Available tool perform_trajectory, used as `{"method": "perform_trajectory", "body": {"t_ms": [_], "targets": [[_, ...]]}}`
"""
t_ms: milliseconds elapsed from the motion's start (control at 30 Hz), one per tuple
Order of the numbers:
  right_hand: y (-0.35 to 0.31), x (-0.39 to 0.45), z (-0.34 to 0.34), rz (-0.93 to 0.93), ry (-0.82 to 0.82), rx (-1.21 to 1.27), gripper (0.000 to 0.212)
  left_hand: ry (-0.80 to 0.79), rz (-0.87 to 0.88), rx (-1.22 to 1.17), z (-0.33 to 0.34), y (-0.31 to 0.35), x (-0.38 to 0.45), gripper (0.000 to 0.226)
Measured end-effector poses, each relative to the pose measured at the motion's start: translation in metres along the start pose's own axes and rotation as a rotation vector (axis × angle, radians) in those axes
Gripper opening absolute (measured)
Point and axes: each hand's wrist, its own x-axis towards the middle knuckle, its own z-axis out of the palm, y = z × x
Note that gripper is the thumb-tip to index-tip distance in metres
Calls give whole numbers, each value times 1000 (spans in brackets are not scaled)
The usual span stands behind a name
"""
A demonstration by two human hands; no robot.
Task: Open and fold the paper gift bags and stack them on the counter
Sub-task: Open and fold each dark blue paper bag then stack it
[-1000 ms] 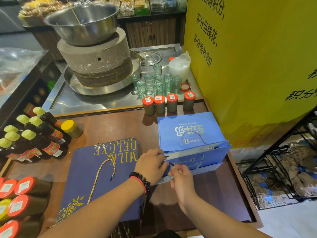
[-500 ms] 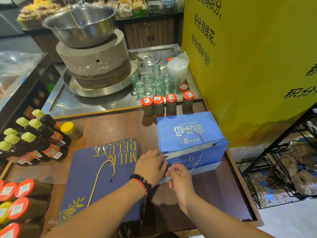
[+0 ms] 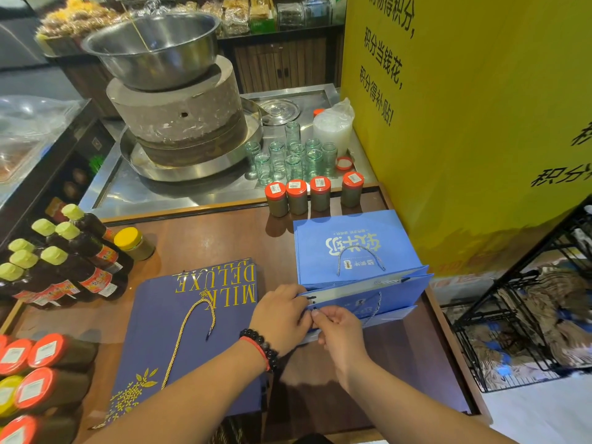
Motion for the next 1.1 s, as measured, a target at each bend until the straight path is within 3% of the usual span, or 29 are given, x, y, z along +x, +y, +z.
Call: {"method": "perform_trajectory", "body": {"t_ms": [100,267,533,600,733,767,933,1100], "targets": [[-4,-2,-7,-21,5,-26,15,-10,29,2,-1,0,-2,32],[-8,-4,-13,-79,-28,-124,7,-39,29,15,-2,3,-2,48],[-11,-14,-24,-138,-159,-233,31,24,42,64,2,3,-4,28],[-9,-17,-29,-291,-101,-430,27,43,44,75,1,4,-5,25],[-27,-14,-37,-904,108,-778,20,58,65,98,-1,6,-6,14],[-37,-11,-37,-930,99,-867,22,62,73,98,-2,7,-7,11],[-63,4,-32,-468,-154,-1357,35,96,90,96,-3,11,-12,12],[-65,20,-17,-164,-255,-1265,25,117,86,83,-1,12,-16,13]]}}
